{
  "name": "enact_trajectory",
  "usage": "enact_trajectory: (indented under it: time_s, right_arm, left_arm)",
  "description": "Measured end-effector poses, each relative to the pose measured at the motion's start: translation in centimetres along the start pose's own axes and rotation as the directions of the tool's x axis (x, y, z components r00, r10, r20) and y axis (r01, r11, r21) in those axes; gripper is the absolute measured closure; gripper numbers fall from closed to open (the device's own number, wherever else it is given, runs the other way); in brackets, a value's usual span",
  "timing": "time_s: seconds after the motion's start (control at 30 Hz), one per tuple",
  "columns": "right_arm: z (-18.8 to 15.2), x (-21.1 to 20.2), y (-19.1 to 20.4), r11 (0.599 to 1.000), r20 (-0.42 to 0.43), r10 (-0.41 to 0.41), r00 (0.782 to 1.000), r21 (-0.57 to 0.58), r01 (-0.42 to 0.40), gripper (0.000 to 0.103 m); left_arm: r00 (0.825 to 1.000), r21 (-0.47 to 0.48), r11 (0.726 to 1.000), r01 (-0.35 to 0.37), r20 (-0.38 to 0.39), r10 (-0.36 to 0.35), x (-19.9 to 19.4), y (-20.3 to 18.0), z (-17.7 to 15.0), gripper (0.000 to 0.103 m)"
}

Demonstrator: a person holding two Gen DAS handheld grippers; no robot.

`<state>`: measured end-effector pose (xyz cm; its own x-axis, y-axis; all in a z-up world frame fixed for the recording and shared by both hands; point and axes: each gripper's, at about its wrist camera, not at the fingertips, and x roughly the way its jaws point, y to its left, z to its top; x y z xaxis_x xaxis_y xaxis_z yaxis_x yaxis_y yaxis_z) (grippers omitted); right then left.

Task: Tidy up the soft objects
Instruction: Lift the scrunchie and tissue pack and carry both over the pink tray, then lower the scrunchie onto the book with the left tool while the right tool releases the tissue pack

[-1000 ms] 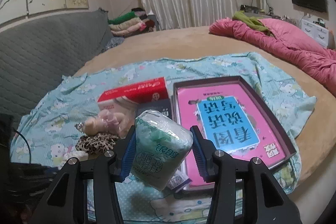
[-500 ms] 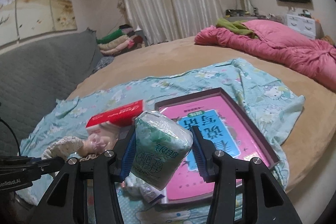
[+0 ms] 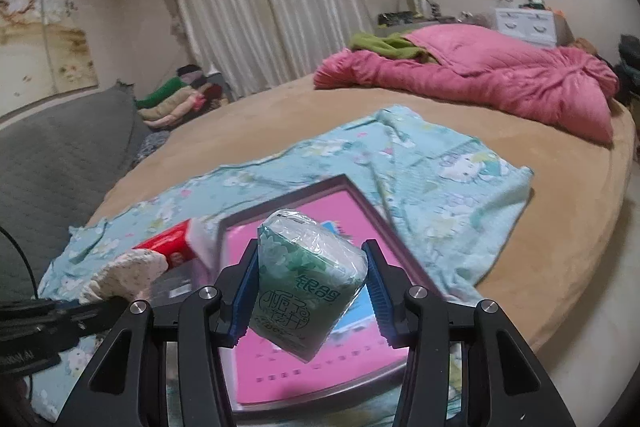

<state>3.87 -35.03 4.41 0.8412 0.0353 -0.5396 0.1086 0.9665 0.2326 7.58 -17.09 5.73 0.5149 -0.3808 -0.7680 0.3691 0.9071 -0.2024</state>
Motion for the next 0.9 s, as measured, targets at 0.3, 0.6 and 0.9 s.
enact_trajectory:
  time_s: [0.3,0.6,0.9]
  right_arm:
    - [-0.2,1.6,-2.5,0.999,-0.039,-0.019,0.999,0.039,0.020,0.052]
    - [-0.9,3.4,-3.3,0.999,-0.105,-0.044,0.994,0.019,0.046,0.052]
    - [-2.1,6.0,-4.1,0.998,-0.213,-0.059,0.975,-0.007,0.059,0.052]
  left_arm:
    - [0.996,0.050,0.999,-0.004,-0.094,0.009,5.6,-1.7,0.0,0.092]
    - [0.983,0.063,0.998,-0.010,-0.184,0.022,9.9,-1.8,-1.0,0.092]
    - [0.975,0.059,0.998,0.013,-0.223,0.001,11.4,-2.0,-1.9,0.092]
